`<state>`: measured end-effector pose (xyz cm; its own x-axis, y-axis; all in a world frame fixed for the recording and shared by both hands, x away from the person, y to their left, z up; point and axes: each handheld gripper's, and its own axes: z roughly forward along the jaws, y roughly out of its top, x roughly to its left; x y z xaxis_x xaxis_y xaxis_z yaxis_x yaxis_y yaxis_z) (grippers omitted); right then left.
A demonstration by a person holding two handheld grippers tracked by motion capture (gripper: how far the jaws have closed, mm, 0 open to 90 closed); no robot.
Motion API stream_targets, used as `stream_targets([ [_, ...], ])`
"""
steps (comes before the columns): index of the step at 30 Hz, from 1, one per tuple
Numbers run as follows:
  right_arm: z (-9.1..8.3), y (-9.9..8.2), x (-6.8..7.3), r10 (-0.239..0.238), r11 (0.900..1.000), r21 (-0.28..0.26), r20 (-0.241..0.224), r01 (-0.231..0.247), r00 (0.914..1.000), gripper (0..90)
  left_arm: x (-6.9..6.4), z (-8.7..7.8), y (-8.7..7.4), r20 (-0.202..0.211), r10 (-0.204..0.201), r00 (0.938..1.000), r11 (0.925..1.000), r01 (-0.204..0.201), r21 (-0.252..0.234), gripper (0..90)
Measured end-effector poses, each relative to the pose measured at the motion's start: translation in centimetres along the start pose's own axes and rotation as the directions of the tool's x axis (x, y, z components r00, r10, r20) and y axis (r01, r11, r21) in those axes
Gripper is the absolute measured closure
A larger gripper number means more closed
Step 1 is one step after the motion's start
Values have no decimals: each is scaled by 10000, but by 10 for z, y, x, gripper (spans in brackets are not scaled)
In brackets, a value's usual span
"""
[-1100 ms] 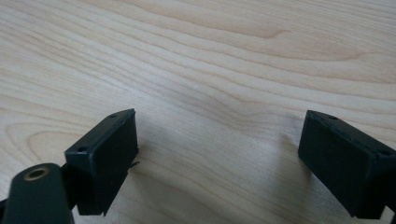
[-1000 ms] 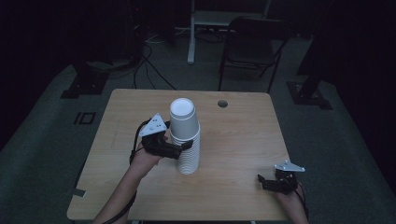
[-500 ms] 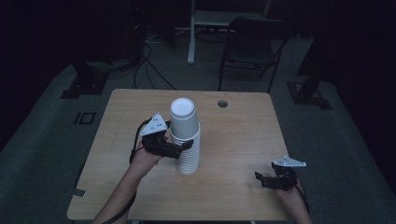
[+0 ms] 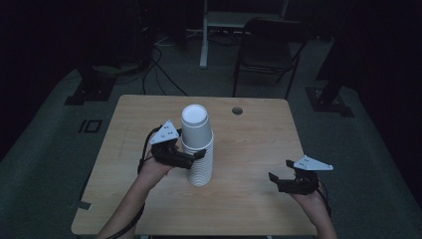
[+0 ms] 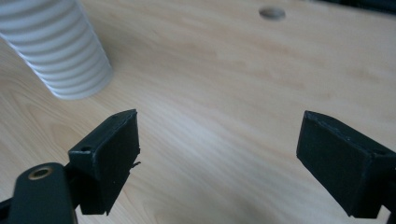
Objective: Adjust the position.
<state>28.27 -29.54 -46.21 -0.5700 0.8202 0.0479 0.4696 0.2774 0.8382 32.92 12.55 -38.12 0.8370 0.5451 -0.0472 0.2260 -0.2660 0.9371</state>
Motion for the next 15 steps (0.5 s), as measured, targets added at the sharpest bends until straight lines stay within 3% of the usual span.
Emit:
stream_targets([
  [7, -4, 34, 11, -607, 9966, -586, -458, 580, 9971, 126, 0, 0, 0, 10, -17, 10000, 10000, 17, -5, 54],
  [15, -3, 60, 22, -1145, 9881, -1168, -1254, 999, 9855, 130, 0, 0, 0, 39, -11, 10000, 10000, 11, 5, 54],
])
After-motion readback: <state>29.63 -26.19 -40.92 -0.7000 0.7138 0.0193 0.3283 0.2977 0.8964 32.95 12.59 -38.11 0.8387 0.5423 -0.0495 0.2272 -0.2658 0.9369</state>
